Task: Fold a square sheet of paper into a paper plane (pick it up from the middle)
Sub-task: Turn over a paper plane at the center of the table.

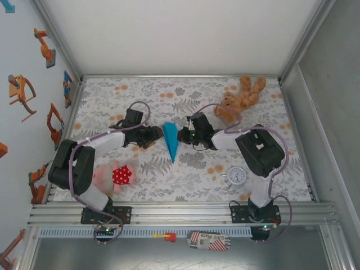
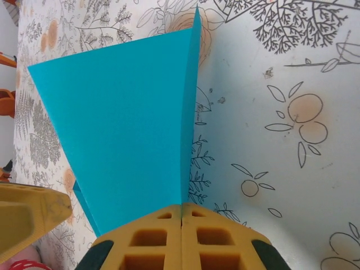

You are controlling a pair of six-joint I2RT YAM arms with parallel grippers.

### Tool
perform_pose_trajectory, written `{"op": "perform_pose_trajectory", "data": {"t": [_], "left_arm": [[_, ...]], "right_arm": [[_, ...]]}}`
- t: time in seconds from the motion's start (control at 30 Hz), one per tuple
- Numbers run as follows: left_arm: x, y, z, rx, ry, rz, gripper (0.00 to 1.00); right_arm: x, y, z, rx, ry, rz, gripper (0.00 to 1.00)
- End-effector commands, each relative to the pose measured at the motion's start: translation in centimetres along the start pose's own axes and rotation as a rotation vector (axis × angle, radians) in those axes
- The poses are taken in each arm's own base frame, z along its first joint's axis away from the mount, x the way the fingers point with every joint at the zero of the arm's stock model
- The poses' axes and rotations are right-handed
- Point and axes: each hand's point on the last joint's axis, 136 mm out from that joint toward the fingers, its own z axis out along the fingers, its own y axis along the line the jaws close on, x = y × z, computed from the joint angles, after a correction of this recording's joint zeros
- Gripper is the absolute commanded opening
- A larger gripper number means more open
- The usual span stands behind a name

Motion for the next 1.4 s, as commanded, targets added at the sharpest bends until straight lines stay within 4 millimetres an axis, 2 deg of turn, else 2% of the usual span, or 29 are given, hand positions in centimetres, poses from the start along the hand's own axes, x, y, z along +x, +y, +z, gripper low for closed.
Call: {"op": "perform_pose_trajectory", "data": {"t": [0.0, 0.13, 0.3, 0.57, 0.7, 0.8, 0.87, 1.13, 1.37], "left_arm": [[0.2, -0.2, 0.6, -0.033, 0.027, 0.02, 0.55], [0.1, 0.1, 1.4, -0.085, 0.047, 0.021, 0.51], [-0.2, 0.7, 2.0, -0.143, 0.053, 0.009, 0.38], [-0.4, 0.4, 3.2, -0.139, 0.089, 0.011, 0.29], [-0.7, 0.5, 3.5, -0.152, 0.09, 0.014, 0.2], [-1.0, 0.4, 3.3, -0.153, 0.075, 0.02, 0.08], [-1.3, 0.3, 2.9, -0.151, 0.061, 0.027, 0.04], [-2.1, -0.2, 1.5, -0.093, 0.011, 0.055, 0.01], [-1.8, -0.2, 2.3, -0.034, 0.023, 0.053, 0.01]], "right_arm": [[-0.8, 0.7, -0.5, -0.022, -0.032, -0.004, 0.0], [-0.8, 0.7, -0.5, -0.023, -0.03, -0.005, 0.0], [-0.8, 0.6, -0.3, -0.019, -0.025, -0.004, 0.0], [-0.9, 0.7, -0.3, -0.02, -0.022, -0.007, 0.0], [-1.0, 0.7, -0.4, -0.012, -0.026, -0.006, 0.0], [-1.2, 0.6, -0.9, -0.007, -0.04, 0.0, 0.0], [-1.7, 0.6, -1.5, -0.011, -0.062, 0.002, 0.0], [-2.5, -1.3, -3.4, 0.038, -0.114, 0.024, 0.0], [-1.7, -3.3, -3.2, 0.084, -0.107, 0.049, 0.0]]}}
